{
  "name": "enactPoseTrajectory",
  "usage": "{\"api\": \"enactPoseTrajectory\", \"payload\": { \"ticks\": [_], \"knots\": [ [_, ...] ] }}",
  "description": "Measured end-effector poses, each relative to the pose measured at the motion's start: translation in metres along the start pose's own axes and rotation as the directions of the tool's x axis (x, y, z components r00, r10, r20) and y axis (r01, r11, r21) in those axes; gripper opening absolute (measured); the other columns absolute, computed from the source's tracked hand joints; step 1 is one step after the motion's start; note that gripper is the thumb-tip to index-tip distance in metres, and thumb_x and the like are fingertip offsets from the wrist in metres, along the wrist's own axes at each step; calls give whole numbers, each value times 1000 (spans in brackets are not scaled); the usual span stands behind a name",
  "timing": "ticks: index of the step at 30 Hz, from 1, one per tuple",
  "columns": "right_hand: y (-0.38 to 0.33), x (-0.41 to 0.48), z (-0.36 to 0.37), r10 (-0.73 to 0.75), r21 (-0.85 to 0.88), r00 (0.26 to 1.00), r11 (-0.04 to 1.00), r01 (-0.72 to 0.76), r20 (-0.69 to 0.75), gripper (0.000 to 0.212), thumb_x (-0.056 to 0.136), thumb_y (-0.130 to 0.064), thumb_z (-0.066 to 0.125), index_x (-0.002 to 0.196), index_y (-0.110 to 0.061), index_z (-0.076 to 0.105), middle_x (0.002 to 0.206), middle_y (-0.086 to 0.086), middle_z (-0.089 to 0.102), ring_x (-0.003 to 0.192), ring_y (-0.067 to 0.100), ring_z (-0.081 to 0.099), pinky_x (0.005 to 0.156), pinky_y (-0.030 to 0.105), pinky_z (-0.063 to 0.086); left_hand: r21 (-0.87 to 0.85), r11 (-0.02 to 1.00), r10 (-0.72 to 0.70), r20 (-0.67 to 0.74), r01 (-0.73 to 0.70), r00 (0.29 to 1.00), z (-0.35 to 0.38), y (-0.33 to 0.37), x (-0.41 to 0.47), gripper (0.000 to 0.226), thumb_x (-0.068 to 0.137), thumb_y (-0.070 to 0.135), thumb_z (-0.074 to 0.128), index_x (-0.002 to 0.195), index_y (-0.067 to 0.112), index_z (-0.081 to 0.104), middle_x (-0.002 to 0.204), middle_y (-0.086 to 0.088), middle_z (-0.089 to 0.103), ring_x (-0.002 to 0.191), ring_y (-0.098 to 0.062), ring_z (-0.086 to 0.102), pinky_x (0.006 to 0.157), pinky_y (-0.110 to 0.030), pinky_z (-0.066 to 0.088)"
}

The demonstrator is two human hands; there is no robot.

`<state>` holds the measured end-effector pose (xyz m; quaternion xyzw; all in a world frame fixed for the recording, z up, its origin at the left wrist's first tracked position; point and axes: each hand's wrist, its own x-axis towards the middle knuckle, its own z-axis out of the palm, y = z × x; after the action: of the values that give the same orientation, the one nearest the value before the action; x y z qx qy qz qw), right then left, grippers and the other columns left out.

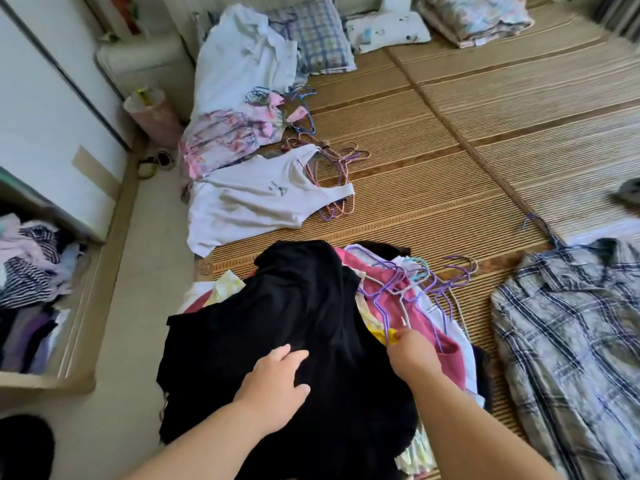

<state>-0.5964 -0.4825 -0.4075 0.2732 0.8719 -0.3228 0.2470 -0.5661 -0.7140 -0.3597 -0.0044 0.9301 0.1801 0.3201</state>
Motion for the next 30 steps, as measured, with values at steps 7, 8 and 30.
{"api": "enactPoseTrajectory", "payload": {
  "ticks": [7, 8, 30],
  "knots": [
    [-3, 0, -6, -73, -225, 997, 972, 70, -4, 20, 88, -24, 54, 105, -15, 58, 105, 5, 64, 99, 26, 61, 71, 30, 45, -34, 999, 9, -50, -10, 999, -15, 4, 0, 59, 91, 36, 50, 144, 40, 27, 156, 11, 15, 140, -11, 24, 113, -39, 29],
    [-2, 4, -4, -94, -282, 996, 955, 89, -4, 20, 90, -20, 51, 108, -14, 58, 107, 5, 63, 101, 25, 61, 73, 30, 47, -33, 999, 11, -52, -13, 999, -14, 4, 5, 60, 91, 36, 50, 145, 41, 26, 157, 12, 14, 140, -11, 24, 113, -39, 29],
    [-123, -115, -134, -703, 132, 683, 672, 729, -198, 26, 94, -19, 51, 112, -32, 62, 91, -17, 61, 82, 3, 54, 66, 21, 38, 183, 979, 188, -616, -93, 765, -202, 37, -57, 67, 81, 27, 66, 141, 19, 38, 144, -11, 31, 132, -32, 31, 111, -40, 27]
  ]
}}
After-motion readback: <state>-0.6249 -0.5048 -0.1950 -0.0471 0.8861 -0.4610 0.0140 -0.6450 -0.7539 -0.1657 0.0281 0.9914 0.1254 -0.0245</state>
